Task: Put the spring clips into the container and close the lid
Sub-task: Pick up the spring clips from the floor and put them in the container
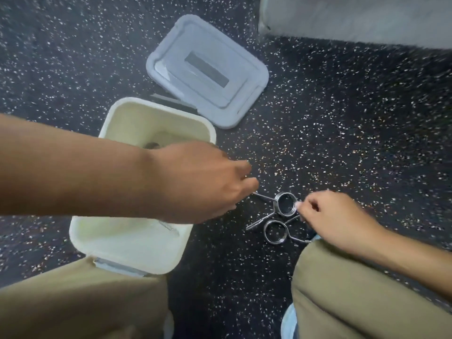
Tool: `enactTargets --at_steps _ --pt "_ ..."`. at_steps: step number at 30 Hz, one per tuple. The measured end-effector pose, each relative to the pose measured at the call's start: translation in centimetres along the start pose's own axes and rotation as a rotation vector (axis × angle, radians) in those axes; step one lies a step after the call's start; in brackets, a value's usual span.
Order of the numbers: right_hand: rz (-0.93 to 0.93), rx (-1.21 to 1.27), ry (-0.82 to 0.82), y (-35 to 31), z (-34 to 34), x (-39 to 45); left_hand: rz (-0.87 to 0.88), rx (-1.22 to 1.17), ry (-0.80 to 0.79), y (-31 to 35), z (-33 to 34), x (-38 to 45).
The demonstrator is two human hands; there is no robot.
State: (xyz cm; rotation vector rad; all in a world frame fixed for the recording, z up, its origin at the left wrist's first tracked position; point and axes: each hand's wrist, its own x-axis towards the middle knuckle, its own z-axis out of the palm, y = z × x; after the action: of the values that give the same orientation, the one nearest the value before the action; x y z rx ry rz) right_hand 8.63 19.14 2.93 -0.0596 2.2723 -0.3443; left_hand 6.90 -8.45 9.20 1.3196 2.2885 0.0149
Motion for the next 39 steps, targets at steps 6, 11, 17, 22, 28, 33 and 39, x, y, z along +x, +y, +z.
enactTargets --at_steps 6,11,17,22,28,33,39 --pt "0.039 0.154 -0.031 2.8 4.0 0.7 0.149 0.113 -0.130 2.4 0.4 5.3" --pt "0.009 0.005 0.046 3.9 6.1 1.7 0.156 0.180 -0.217 4.0 2.0 9.7" --pt "-0.126 -0.207 0.108 4.1 7.3 1.1 0.176 0.255 -0.222 5.5 5.5 14.0" --pt "-0.242 -0.280 0.056 4.9 9.7 0.7 0.117 0.245 -0.221 5.0 7.9 15.9" --pt "-0.281 -0.329 0.018 5.2 10.8 0.1 0.148 0.265 -0.127 5.3 9.2 17.0" --pt "-0.339 -0.380 0.099 5.6 10.2 0.4 0.122 0.307 -0.122 5.0 10.0 17.8" --pt "-0.402 -0.438 0.237 6.5 8.2 1.2 0.148 0.368 -0.154 4.3 10.7 17.3"
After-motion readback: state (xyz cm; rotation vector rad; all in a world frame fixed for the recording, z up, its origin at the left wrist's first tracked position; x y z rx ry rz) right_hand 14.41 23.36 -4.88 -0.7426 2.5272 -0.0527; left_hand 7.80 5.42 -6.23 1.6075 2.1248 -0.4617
